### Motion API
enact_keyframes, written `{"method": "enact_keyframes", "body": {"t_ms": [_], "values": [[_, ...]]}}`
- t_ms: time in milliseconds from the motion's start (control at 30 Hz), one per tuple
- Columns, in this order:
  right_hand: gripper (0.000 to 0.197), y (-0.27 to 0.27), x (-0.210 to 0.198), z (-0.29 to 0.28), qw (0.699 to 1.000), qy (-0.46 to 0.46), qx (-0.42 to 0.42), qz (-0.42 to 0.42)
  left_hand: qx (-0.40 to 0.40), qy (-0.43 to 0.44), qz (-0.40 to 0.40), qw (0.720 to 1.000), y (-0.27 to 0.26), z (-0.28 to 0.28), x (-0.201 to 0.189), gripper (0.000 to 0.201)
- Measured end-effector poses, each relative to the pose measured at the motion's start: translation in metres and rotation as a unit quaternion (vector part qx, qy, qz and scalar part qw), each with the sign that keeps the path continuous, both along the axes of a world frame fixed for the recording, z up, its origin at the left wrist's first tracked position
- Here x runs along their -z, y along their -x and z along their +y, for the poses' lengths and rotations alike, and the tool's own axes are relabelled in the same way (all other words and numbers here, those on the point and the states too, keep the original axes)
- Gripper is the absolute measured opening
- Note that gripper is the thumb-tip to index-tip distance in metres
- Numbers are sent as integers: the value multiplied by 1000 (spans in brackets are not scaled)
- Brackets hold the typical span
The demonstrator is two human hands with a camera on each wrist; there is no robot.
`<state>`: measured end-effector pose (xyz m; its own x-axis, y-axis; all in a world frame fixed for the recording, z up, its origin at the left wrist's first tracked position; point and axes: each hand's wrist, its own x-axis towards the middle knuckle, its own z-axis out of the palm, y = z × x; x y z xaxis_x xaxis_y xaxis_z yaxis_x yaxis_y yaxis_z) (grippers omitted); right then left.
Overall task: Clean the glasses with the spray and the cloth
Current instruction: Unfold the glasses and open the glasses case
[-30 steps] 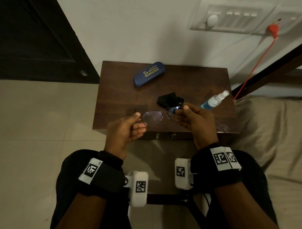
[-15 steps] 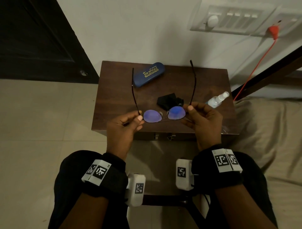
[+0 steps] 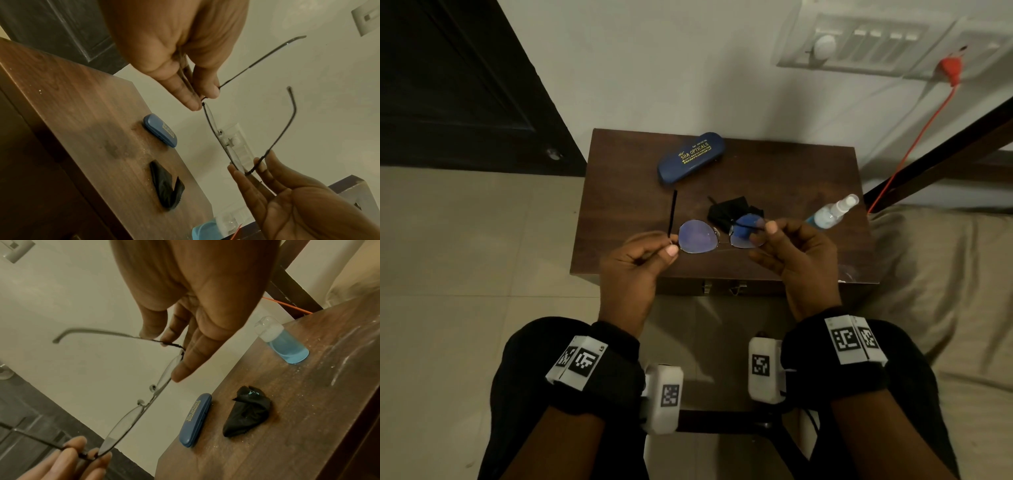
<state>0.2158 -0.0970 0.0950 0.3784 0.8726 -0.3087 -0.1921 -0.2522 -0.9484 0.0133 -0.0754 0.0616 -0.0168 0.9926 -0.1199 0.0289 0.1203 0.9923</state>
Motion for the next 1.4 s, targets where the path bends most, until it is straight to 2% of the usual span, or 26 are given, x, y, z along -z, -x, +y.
{"method": "enact_keyframes", "body": {"t_ms": [167,367,567,667,800,933,1067,1233,1333,1400], "values": [[4,6,2,-1,999,-3,-9,-37,23,7,-32,999,-1,-1,1,21],[11,9,-1,2,999,-12,1,-43,29,21,-83,996,-4,-2,-4,18],[28,8,1,2,999,-11,18,-45,49,38,-47,997,0,0,-1,14],[30,10,2,1,999,-5,-1,-36,50,28,-10,998,-2,-2,-3,11],[26,13,3,1,999,-10,-19,-29,25,39,5,999,-3,-1,-1,11],[40,15,3,2,999,-35,-31,-4,-2,58,24,998,-1,0,3,16],[28,14,10,3,996,-3,-67,-51,-59,66,17,996,-1,2,3,17],[33,14,22,8,986,42,-129,-97,-109,74,38,991,6,6,5,14],[33,18,25,13,982,43,-156,-101,-132,108,28,985,12,12,11,12],[23,24,29,17,981,32,-164,-99,-138,151,22,979,17,20,18,12]]}}
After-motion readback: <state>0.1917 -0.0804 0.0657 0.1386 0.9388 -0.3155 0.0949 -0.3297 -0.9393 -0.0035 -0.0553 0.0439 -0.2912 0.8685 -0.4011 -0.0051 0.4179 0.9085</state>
